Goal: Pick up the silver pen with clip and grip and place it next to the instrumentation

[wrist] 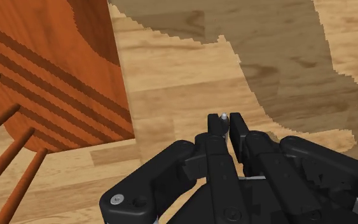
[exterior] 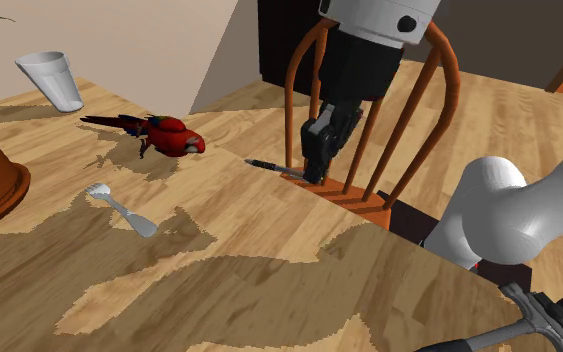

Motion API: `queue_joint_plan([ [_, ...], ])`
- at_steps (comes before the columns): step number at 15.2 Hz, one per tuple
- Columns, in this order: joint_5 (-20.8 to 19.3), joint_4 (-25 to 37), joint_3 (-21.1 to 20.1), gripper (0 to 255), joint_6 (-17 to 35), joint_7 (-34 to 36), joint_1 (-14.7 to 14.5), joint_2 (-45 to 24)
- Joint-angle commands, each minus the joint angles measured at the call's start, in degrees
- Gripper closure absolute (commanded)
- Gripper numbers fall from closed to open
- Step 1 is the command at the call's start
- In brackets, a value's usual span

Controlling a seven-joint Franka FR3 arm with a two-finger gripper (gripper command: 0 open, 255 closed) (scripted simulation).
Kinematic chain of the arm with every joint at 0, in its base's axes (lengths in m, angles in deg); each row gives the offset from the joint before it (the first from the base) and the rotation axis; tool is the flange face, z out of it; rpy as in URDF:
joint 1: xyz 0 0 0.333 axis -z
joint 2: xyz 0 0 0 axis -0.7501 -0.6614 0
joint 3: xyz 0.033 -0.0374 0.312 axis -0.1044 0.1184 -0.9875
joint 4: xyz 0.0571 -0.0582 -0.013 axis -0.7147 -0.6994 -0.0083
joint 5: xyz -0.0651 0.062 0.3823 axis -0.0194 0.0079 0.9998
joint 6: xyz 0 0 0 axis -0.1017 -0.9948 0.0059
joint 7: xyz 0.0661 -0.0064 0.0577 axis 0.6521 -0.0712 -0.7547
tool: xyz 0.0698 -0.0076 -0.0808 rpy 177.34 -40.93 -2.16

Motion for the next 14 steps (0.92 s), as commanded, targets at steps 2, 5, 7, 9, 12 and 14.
queue_joint_plan([
  [2,1.08,-3.53,0.89,255,-2.95,0.99,-1.92,6.54],
  [5,1.7,-6.3,0.79,255,-2.64,1.13,-2.73,9.03],
  [7,2.07,-8.13,0.47,255,-1.4,0.86,-2.91,9.61],
  [9,2.46,-9.92,0.12,255,-0.16,0.58,-3.1,10.14],
  [12,3.09,-12.54,-0.44,255,1.71,0.17,-3.4,10.87],
  [14,3.53,-14.25,-0.83,255,2.98,-0.09,-3.6,11.29],
])
